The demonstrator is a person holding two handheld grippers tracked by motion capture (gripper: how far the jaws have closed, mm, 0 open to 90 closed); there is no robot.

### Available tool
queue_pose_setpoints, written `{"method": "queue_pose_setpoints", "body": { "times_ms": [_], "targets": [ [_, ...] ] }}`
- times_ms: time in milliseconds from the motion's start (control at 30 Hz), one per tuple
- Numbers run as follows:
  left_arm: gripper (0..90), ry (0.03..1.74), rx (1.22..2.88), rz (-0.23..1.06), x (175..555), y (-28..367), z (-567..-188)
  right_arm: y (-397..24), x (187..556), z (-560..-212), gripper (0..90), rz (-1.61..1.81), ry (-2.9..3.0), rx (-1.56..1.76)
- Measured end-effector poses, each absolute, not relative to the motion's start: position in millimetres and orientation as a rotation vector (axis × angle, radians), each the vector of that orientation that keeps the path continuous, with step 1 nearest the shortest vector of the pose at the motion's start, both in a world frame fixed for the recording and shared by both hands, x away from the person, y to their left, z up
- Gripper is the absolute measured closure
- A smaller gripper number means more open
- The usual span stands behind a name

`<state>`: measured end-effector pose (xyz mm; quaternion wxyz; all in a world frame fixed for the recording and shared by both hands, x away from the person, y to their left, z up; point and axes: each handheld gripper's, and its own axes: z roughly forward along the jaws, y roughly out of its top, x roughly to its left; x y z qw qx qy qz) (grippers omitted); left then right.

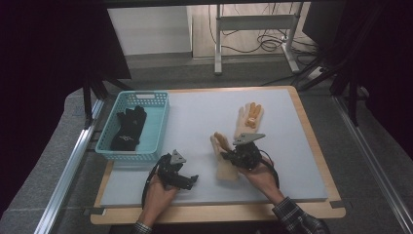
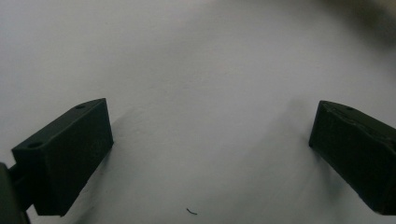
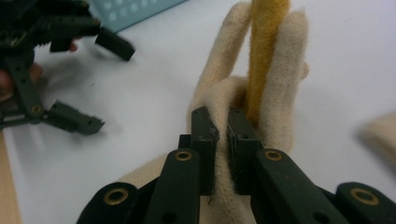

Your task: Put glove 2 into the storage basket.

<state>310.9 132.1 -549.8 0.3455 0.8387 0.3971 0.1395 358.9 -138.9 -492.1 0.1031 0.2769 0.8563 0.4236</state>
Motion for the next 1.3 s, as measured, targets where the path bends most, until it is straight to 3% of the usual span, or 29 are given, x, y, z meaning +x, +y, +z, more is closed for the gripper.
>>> {"method": "queue_pose_setpoints", "body": {
  "times_ms": [100, 133, 267, 367, 600, 733, 1000, 1300],
  "targets": [
    [0.0, 1.032, 2.177, 0.361, 311, 132, -550, -134, 356, -499, 77.1, 1.245, 2.561, 0.811],
    [0.0, 1.029, 2.183, 0.361, 311, 132, -550, -130, 353, -503, 63.1, 1.209, 2.582, 0.782],
    [0.0, 1.029, 2.180, 0.363, 311, 132, -550, -131, 352, -497, 53.1, 1.219, 2.550, 0.767],
    [0.0, 1.029, 2.180, 0.363, 311, 132, -550, -139, 359, -488, 52.5, 1.249, 2.516, 0.810],
    [0.0, 1.029, 2.183, 0.361, 311, 132, -550, -162, 381, -493, 69.4, 1.217, 2.478, 0.927],
    [0.0, 1.029, 2.183, 0.360, 311, 132, -550, -168, 387, -496, 70.7, 1.206, 2.463, 0.948],
    [0.0, 1.030, 2.182, 0.360, 311, 132, -550, -191, 411, -495, 68.9, 1.158, 2.373, 1.025],
    [0.0, 1.028, 2.185, 0.359, 311, 132, -550, -214, 458, -496, 54.2, 1.074, 2.271, 1.104]
  ]
}}
